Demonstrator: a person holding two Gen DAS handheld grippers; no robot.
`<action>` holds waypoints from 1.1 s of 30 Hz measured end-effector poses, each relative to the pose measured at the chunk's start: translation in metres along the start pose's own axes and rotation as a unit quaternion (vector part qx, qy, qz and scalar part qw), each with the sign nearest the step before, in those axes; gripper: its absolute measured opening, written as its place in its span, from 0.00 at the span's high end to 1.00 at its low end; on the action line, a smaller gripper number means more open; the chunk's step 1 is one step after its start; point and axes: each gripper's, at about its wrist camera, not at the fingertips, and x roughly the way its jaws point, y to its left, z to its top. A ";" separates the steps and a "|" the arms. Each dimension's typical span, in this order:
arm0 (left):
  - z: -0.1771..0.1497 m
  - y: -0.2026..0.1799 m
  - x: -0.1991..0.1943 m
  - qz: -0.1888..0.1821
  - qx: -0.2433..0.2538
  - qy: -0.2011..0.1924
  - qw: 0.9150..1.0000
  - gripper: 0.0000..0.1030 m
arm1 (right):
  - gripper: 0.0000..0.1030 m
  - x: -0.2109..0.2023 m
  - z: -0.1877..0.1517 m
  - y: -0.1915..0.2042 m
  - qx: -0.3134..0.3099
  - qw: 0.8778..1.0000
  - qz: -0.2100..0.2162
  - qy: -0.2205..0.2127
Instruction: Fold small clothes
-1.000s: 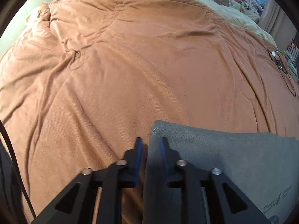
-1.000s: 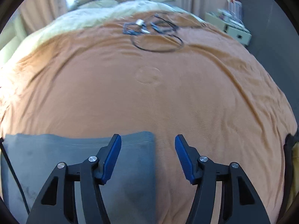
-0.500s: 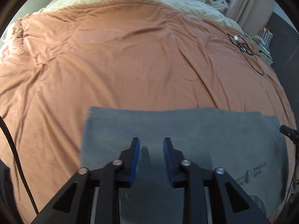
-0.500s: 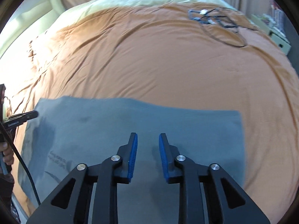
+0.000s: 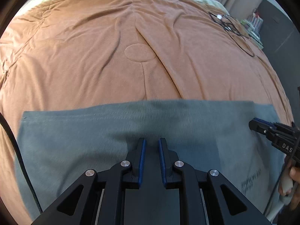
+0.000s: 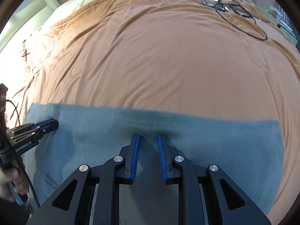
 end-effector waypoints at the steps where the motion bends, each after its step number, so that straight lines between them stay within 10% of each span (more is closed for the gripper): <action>1: 0.002 -0.001 0.002 0.004 -0.003 -0.005 1.000 0.85 | 0.84 0.003 0.005 -0.001 0.006 1.000 -0.005 -0.003; 16: -0.015 -0.008 -0.007 0.033 -0.004 -0.011 0.999 0.81 | 0.72 -0.013 -0.033 0.023 -0.017 0.999 0.012 0.039; 18: -0.024 -0.007 -0.012 0.024 -0.010 -0.010 1.000 0.71 | 0.52 -0.021 -0.042 0.027 -0.026 0.999 0.016 0.041; 33: -0.132 -0.013 -0.064 0.025 -0.001 0.004 1.000 0.29 | 0.52 -0.071 -0.138 0.048 -0.037 0.998 -0.015 0.054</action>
